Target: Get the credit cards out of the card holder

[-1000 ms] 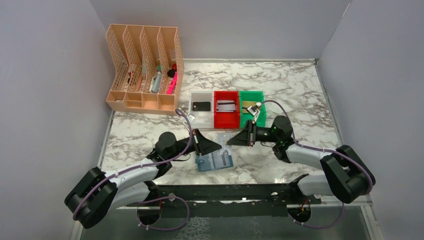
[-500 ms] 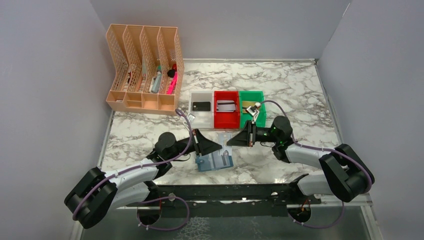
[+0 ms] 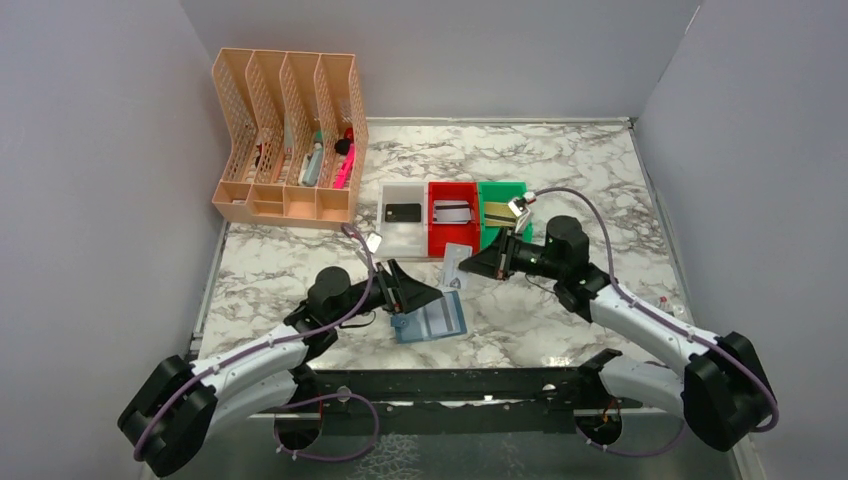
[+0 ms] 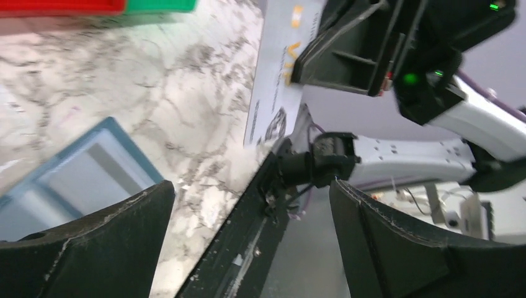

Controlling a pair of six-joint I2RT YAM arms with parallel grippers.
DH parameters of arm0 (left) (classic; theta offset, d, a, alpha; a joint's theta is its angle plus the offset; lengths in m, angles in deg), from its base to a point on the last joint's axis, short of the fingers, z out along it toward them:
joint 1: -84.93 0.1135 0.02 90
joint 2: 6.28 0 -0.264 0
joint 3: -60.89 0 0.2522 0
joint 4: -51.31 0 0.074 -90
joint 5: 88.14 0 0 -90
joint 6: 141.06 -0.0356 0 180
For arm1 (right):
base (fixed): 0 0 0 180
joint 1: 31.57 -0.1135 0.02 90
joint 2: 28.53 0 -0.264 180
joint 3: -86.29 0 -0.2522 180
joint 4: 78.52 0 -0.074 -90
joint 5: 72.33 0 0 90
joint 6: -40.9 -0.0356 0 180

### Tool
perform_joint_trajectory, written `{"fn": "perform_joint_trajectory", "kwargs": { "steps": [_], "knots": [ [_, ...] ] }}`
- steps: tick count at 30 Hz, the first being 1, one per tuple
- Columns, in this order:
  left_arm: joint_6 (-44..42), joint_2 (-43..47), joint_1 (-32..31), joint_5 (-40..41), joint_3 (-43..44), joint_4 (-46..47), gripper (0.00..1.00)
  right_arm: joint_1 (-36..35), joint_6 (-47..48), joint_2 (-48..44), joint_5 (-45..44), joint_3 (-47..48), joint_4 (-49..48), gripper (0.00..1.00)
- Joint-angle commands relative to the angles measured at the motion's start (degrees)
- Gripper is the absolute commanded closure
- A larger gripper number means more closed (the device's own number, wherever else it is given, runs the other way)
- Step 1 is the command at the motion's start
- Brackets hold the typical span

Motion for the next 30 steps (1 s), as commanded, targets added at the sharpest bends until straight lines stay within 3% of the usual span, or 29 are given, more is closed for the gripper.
{"fn": "perform_joint_trajectory", "kwargs": {
  "steps": [1,5,8,20,23,30],
  "knots": [
    [-5.40,5.22,0.43,9.06,2.22,-17.24,0.01,-0.12,10.13,-2.44,-15.91,4.63,16.87,0.99],
    [-10.70,7.65,0.43,16.35,7.61,-33.64,0.01,-0.17,15.70,0.77,-23.25,10.89,22.73,0.99],
    [-13.27,8.55,0.46,20.49,10.17,-40.68,0.01,-0.26,19.54,6.03,-27.85,16.80,26.53,0.99],
    [-14.16,10.50,0.52,20.44,10.03,-44.54,0.01,-9.96,34.43,29.49,-61.64,42.84,36.83,0.99],
    [-14.58,11.35,0.52,20.82,9.87,-45.59,0.01,-10.13,40.31,33.93,-64.58,45.43,34.92,0.99],
    [-15.57,12.49,0.52,21.83,9.91,-46.53,0.01,-10.30,58.77,37.83,-59.86,42.67,22.35,0.99]
  ]
}}
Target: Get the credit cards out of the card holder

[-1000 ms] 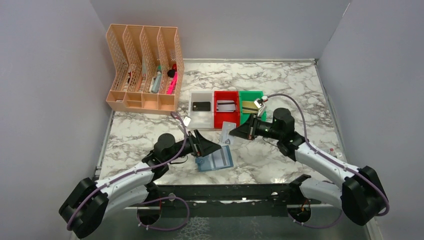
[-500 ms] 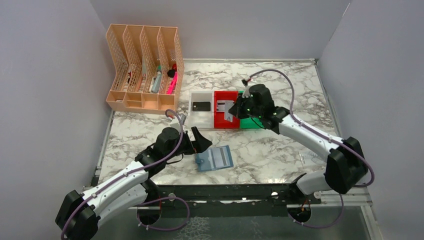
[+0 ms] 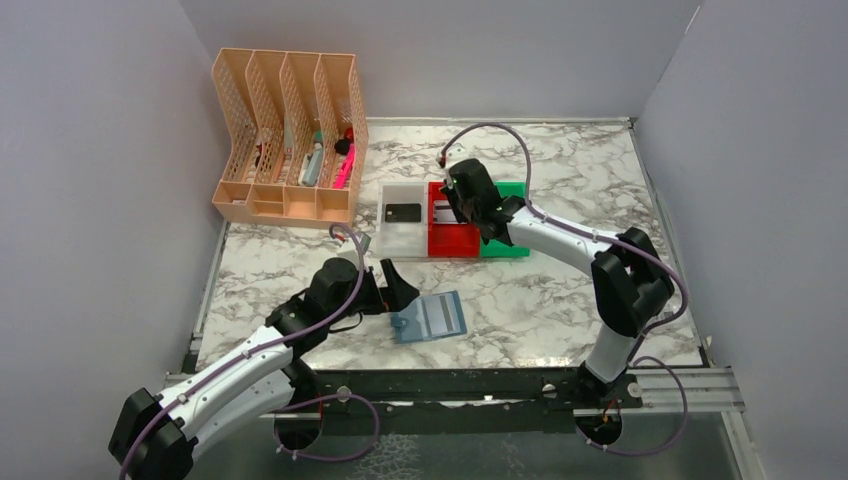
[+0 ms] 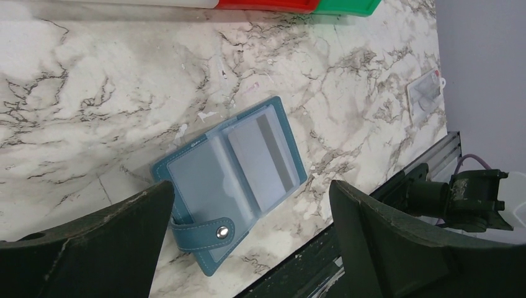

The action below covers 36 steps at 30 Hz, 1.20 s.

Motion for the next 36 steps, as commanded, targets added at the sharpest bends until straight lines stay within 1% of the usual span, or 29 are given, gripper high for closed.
{"fn": "perform_joint_trajectory", "kwargs": {
  "steps": [1,3,6,10,15,19,21,29,33,36],
  "knots": [
    [-1.88,0.92,0.17,1.79,0.25,-1.31,0.01,-0.33,14.55,0.76,-1.66,-2.68,-10.75,0.99],
    [-2.18,0.84,0.17,1.83,0.35,-1.68,0.01,-0.39,19.63,0.44,-1.49,-5.03,-16.05,0.99],
    [-2.39,0.69,0.17,1.96,0.29,-1.91,0.01,-0.42,27.30,1.54,-0.27,-6.21,-19.51,0.99],
    [-2.34,0.58,0.17,2.13,0.19,-1.56,0.01,-0.42,35.02,5.12,-2.04,-5.47,-19.72,0.99],
    [-2.63,0.31,0.17,2.17,0.70,-1.86,0.01,-0.42,40.75,9.11,-3.62,-4.30,-21.26,0.99],
    [-2.74,0.41,0.17,2.49,0.89,-2.52,0.01,-0.42,43.34,11.33,-3.35,-3.62,-21.51,0.98],
    [-2.74,0.55,0.17,2.53,0.81,-2.61,0.01,-0.42,43.57,12.12,-2.74,-3.25,-20.38,0.96],
    [-2.22,0.67,0.18,2.64,0.63,-2.53,0.01,-0.42,42.34,12.45,1.15,-2.15,-14.54,0.87],
    [-2.13,0.56,0.17,2.31,0.88,-2.67,0.01,-0.42,41.58,12.90,3.00,-1.04,-10.54,0.86],
    [-2.04,0.73,0.17,2.27,0.97,-2.86,0.01,-0.42,41.13,13.02,2.53,-0.88,-10.05,0.85]
  ]
}}
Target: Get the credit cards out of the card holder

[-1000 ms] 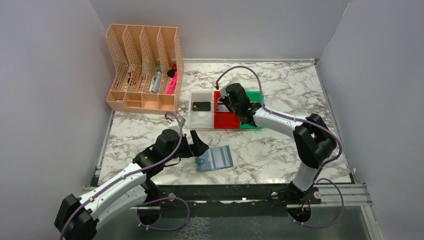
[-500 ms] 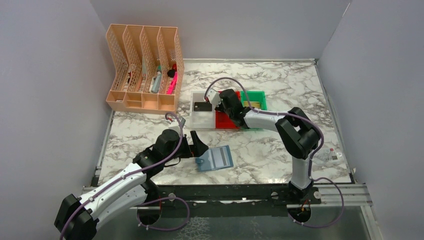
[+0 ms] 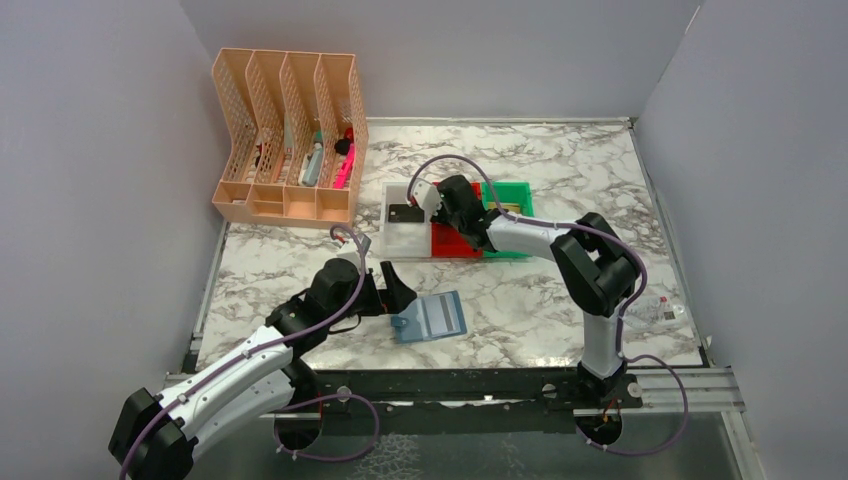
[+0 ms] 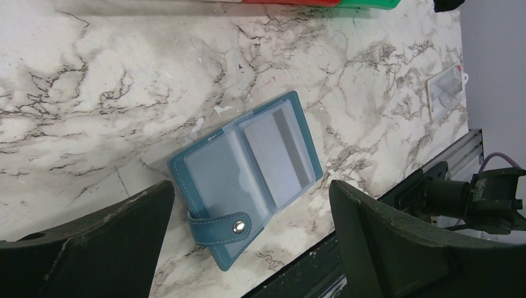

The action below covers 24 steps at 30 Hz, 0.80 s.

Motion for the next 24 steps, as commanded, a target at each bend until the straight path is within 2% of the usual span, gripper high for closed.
{"fn": "perform_joint_trajectory", "kwargs": {
  "steps": [1,13,16,24],
  "knots": [
    [-0.12,0.57,0.17,1.07,0.89,-0.49,0.01,0.06,-1.05,1.26,1.61,1.77,3.49,0.85],
    [0.41,0.39,0.17,-0.05,0.91,-0.42,0.01,0.15,-1.40,0.07,1.79,0.41,2.83,0.84],
    [0.54,0.39,0.16,-0.12,0.89,-0.30,0.01,0.15,-1.53,-0.19,2.15,0.16,2.83,0.73],
    [0.72,-0.44,0.17,-0.63,1.07,0.34,0.01,0.15,-4.56,-2.29,2.54,0.18,1.78,0.70]
  ]
}}
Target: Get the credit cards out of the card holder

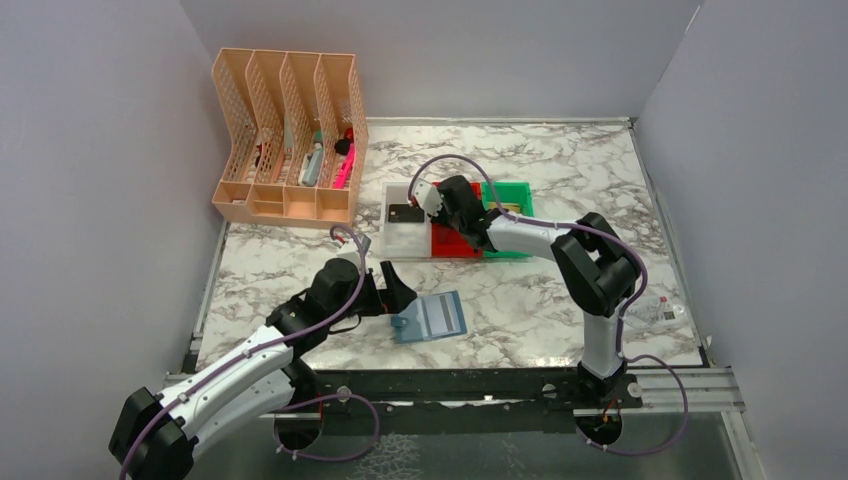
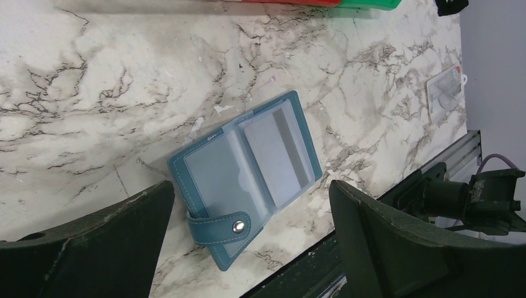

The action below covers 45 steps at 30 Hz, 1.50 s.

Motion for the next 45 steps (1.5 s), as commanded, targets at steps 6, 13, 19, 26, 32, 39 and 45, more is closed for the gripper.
{"fn": "perform_joint_trajectory", "kwargs": {
  "steps": [6,13,19,26,32,39,45],
  "knots": [
    [0.35,-0.82,0.17,-0.92,1.03,0.63,0.01,0.15,-14.54,-8.49,2.94,-0.42,-0.10,0.69],
    [0.85,-1.03,0.17,-1.30,0.99,1.71,0.01,0.23,-41.28,-16.52,6.95,-2.90,6.42,0.72],
    [0.88,-1.91,0.17,-2.03,1.37,2.16,0.01,0.24,-55.63,-10.76,9.60,0.52,16.75,0.95],
    [0.70,-0.85,0.17,-1.92,1.18,1.42,0.01,0.28,-59.97,-2.62,6.73,5.34,21.02,0.99],
    [0.79,-0.28,0.17,-1.61,1.15,0.93,0.01,0.74,-60.51,2.34,3.93,8.75,21.08,0.99],
    [0.66,-0.46,0.17,-1.30,1.16,0.91,0.01,1.11,-61.76,6.13,-0.53,11.11,20.34,0.99],
    [0.61,-1.30,0.17,-1.49,1.07,1.45,0.01,1.18,-61.43,6.53,-4.06,11.92,16.72,0.99]
  ]
}}
